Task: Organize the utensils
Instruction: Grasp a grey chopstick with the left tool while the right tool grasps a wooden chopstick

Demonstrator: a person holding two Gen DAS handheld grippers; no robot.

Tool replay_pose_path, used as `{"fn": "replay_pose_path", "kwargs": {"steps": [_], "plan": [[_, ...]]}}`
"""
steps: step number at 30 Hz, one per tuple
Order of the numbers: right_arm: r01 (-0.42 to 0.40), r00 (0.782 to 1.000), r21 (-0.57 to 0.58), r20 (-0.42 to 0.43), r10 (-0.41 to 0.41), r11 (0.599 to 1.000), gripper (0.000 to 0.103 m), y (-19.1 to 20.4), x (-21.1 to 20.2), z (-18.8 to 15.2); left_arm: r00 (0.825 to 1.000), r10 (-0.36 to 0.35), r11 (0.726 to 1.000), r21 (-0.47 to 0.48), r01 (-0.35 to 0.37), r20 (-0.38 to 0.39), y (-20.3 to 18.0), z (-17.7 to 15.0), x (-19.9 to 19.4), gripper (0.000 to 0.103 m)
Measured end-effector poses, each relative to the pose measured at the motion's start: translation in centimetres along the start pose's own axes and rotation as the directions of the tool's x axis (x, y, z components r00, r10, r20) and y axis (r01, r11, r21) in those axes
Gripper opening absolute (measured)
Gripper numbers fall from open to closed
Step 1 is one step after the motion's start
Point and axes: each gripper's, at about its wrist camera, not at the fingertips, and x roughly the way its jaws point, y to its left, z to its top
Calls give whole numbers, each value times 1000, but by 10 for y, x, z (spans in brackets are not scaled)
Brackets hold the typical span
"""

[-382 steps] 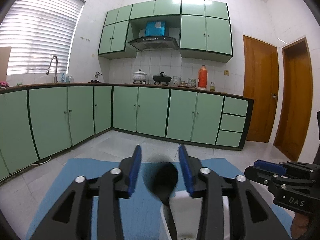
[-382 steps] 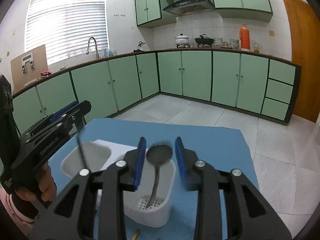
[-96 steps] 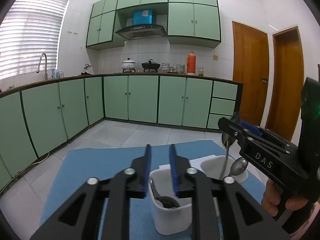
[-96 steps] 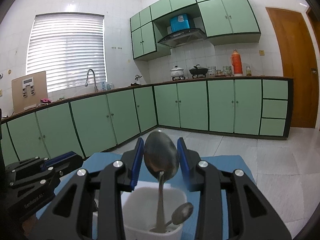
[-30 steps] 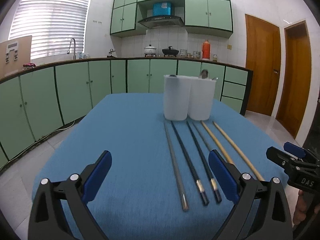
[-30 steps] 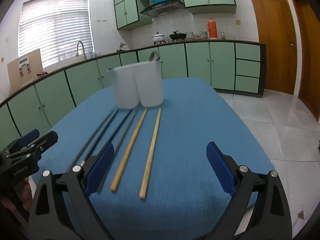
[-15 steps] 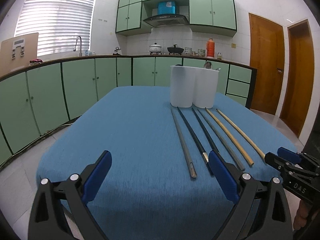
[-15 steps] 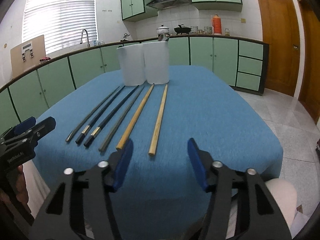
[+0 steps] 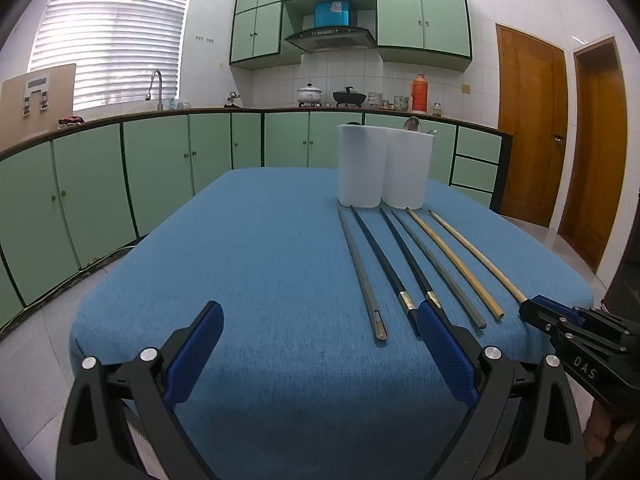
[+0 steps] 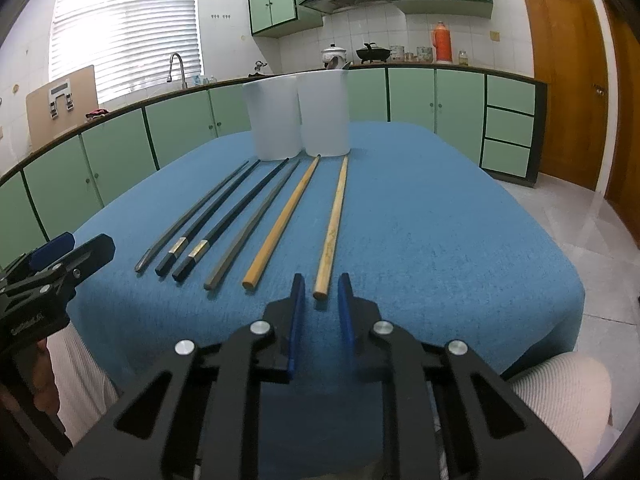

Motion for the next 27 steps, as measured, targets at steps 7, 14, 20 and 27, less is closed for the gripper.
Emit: {"fn": "replay_pose_path", "kwargs": {"steps": [7,14,20,27], "plan": [[5,1000,-10,-1,-5,1000,7,0,0,-1,1000,-14,1000,12,14,-14,-3,-2,3,95],[-1,1000,-1,-1,1,1000,7,-3,0,0,998,-32,998,48,35,-59,-10,-4,12,70],[-8,1000,3,-1,8,1000,8,-5,0,-1,994,-43,998,45,48,-98,-9,-7,21,50],[-12,1000,8,0,12,1000,8,-6,0,-2,994,-44,996,69,51,-99,-19,-7,24,40]]}}
